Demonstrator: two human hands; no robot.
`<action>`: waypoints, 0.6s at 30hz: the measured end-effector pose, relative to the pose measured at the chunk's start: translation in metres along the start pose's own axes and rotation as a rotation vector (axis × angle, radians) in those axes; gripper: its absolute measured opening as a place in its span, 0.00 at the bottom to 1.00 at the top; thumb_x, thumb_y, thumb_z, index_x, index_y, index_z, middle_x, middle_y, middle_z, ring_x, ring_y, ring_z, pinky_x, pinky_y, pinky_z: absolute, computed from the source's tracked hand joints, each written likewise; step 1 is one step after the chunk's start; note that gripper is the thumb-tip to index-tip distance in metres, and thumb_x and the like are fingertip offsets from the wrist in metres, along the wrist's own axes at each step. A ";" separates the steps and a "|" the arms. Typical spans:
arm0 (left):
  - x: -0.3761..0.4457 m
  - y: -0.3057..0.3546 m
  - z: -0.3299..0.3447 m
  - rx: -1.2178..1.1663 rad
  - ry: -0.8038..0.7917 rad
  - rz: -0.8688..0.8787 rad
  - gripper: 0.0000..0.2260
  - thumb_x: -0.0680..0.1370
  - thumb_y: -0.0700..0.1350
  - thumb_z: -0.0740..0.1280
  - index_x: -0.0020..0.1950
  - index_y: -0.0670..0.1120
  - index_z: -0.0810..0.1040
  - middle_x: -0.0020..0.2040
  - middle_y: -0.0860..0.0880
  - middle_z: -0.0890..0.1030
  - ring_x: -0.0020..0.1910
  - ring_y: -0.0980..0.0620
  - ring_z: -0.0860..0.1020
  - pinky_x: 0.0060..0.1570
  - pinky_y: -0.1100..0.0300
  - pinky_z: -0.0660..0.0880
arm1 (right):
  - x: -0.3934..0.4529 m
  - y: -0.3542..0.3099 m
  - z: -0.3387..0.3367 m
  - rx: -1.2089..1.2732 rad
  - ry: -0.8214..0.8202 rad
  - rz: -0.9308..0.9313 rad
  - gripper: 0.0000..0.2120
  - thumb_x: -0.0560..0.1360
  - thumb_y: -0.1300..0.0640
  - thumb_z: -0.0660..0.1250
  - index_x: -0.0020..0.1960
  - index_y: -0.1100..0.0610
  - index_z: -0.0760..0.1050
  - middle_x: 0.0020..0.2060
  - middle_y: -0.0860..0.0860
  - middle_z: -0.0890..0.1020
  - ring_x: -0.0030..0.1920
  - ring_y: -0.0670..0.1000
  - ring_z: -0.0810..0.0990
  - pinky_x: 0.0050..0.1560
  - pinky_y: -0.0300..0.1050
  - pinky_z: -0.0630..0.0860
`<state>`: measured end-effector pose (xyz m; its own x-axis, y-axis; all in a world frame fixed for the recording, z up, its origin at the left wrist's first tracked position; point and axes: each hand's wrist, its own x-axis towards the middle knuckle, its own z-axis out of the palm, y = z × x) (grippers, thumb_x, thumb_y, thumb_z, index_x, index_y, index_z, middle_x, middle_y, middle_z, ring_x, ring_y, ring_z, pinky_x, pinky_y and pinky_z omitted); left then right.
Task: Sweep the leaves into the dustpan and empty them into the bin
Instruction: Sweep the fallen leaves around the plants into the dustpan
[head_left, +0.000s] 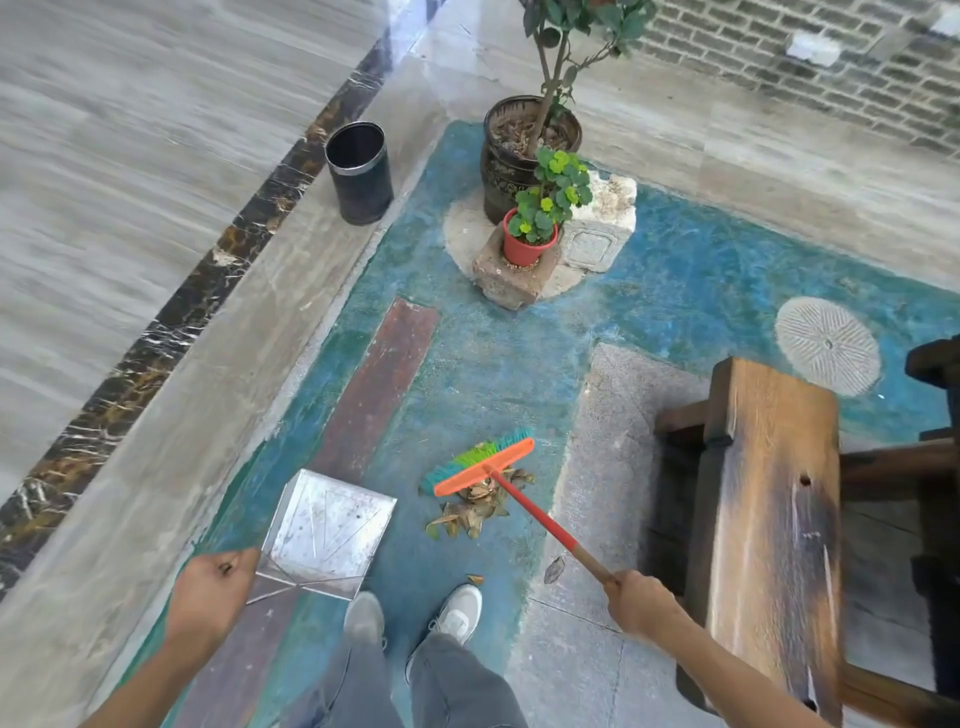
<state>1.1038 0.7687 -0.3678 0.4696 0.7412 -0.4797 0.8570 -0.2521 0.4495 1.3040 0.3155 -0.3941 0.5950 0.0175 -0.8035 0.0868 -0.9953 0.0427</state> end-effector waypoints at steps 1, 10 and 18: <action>0.001 -0.002 -0.001 0.003 0.001 -0.005 0.20 0.77 0.41 0.67 0.28 0.48 0.63 0.23 0.49 0.59 0.26 0.50 0.59 0.30 0.56 0.60 | 0.000 0.001 0.001 0.035 0.002 -0.006 0.15 0.81 0.48 0.54 0.57 0.54 0.75 0.48 0.51 0.83 0.44 0.52 0.81 0.45 0.44 0.76; 0.007 -0.016 -0.009 0.021 -0.034 0.022 0.23 0.76 0.39 0.66 0.28 0.48 0.57 0.22 0.50 0.56 0.25 0.51 0.57 0.28 0.59 0.54 | 0.003 -0.041 -0.005 -0.118 0.004 -0.126 0.17 0.83 0.50 0.51 0.63 0.56 0.72 0.53 0.53 0.82 0.49 0.53 0.82 0.51 0.47 0.77; 0.018 -0.032 -0.027 0.081 -0.096 0.075 0.22 0.78 0.43 0.66 0.29 0.49 0.57 0.25 0.50 0.56 0.26 0.50 0.56 0.29 0.58 0.55 | 0.045 -0.138 -0.016 -0.152 -0.025 -0.162 0.16 0.82 0.50 0.54 0.62 0.57 0.72 0.49 0.54 0.81 0.45 0.54 0.80 0.46 0.49 0.79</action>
<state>1.0787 0.8071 -0.3704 0.5478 0.6562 -0.5189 0.8312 -0.3568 0.4263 1.3317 0.4552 -0.4261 0.5437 0.1713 -0.8216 0.2997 -0.9540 -0.0006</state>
